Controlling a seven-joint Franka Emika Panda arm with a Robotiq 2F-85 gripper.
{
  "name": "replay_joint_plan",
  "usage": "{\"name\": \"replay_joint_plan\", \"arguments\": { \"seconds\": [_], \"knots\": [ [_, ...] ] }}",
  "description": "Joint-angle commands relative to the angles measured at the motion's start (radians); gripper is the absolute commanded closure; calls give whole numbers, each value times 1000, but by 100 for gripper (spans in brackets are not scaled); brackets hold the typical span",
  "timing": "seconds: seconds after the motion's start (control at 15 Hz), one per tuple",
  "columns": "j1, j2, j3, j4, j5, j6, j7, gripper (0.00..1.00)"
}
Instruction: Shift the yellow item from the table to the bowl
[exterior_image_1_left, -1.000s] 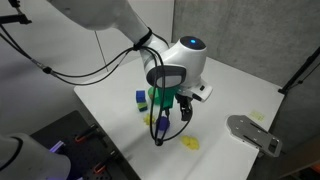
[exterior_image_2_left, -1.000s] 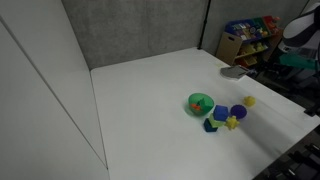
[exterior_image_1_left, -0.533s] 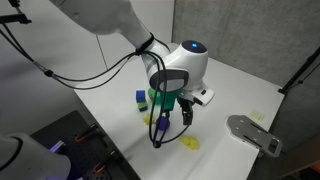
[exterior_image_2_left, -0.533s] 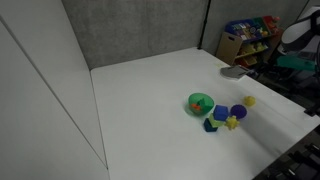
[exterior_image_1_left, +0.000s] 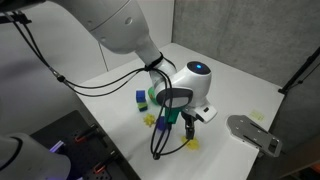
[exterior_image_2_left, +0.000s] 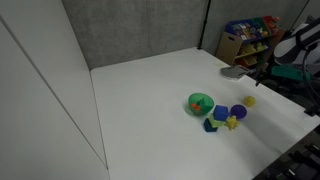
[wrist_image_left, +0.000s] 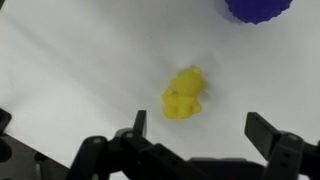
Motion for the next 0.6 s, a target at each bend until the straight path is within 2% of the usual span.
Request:
{"name": "replay_joint_plan", "arguments": {
  "seconds": [0.0, 0.53],
  "knots": [
    [-28, 89, 19, 63, 36, 36, 15, 0],
    [-42, 248, 35, 169, 66, 92, 20, 0]
  ]
}}
